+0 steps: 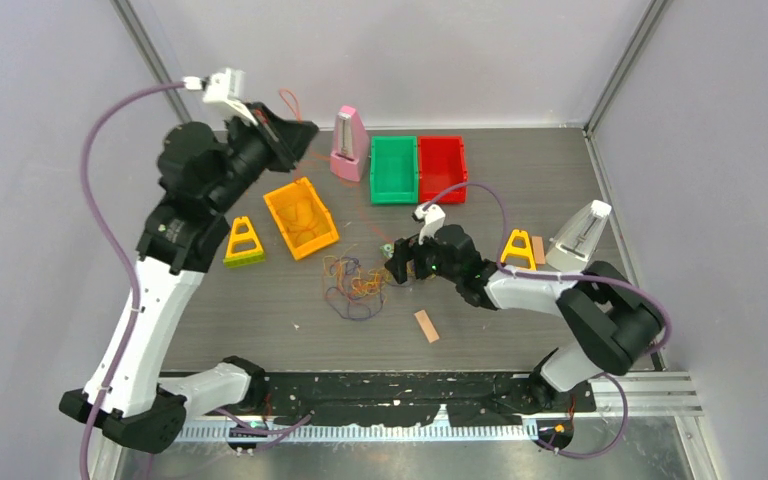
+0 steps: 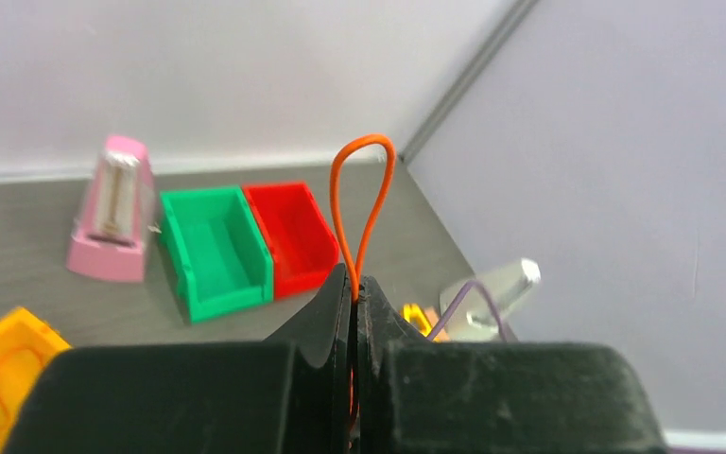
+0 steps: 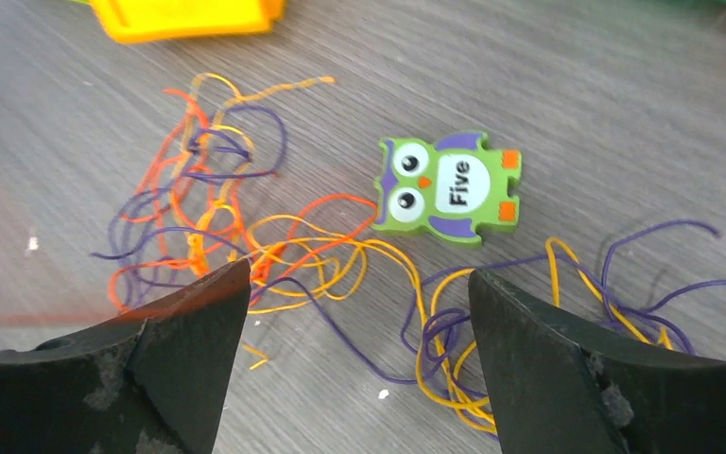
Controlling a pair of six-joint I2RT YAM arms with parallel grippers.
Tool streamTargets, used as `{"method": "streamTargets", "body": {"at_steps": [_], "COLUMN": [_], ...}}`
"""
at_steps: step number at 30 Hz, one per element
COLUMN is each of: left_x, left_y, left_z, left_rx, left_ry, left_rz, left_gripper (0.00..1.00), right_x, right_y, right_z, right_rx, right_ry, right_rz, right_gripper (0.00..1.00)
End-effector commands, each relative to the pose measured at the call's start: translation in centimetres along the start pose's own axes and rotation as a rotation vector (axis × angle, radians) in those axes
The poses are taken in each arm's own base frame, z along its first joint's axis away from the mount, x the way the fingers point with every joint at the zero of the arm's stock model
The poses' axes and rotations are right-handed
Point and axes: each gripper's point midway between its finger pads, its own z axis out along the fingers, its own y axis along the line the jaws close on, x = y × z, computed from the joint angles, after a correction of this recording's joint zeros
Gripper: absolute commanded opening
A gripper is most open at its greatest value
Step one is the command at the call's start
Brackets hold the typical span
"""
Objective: Untangle the cables
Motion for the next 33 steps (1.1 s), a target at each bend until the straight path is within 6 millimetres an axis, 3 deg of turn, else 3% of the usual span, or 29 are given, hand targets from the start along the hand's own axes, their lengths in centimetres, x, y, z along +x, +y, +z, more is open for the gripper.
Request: {"method": "streamTargets", "body": {"at_steps": [1,2,6,9,13,27,33], "left_x": [-4.9,-5.6,-8.1,-9.0,-9.0,-5.0,-1.9], "left_y": [-0.1,0.2,1.1,1.5,2.4,8.8,14.7], "left_z": [-1.5,-1.7,-2.1,-2.0,-1.4,2.6,4.2], "left_rx": [-0.035,-0.053,-0.104,-0.120,-0.143,-0.286,-0.467], "left_ry": [-0.061,-0.069,-0.114,-0.132,-0.127,-0.070,-0.028], "left_rz": [-0.009,-0.007,0.001,-0.001,-0.001,-0.005,-0.020], "left_gripper": [0.00,0.00,0.00,0.00,0.00,0.00,0.00], "right_x": [-1.1,0.0,0.4,-0.1,-0.6,-1.4,-1.6], "right_y": [-2.1,-3.1,-5.1,-5.4,-5.2,-5.6,-5.6], "right_z": [1.7,1.7,1.3,1.0,0.6,-0.5,-1.0], "right_rx": [0.147,0.191,0.278,0.267,0.248,0.267,0.267], "right_ry": [0.014,0.054,0.074,0.052,0.023,-0.034,-0.056], "right_rz": [0.053,0.059,0.091,0.105,0.106,0.105,0.106], "right_gripper": [0.90,0.89,0.83,0.71,0.68,0.69,0.69]}}
